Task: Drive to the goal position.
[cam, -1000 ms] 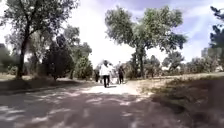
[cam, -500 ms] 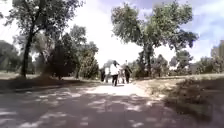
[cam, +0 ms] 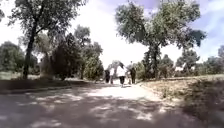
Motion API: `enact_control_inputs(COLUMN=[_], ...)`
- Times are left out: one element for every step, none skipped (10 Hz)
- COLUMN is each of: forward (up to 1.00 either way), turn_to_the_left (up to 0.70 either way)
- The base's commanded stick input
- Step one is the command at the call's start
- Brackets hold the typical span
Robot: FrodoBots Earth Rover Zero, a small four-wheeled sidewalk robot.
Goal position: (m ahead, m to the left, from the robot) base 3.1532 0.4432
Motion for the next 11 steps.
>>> enact_control_inputs(forward=[0.70, 0.70, 0.70, 0.70, 0.70, 0.70, 0.70, 0.70, 0.70, 0.70, 0.70], turn_to_the_left=[-0.01, -0.01, -0.01, -0.01, -0.01, -0.01, -0.01, -0.01, -0.01, -0.01, -0.01])
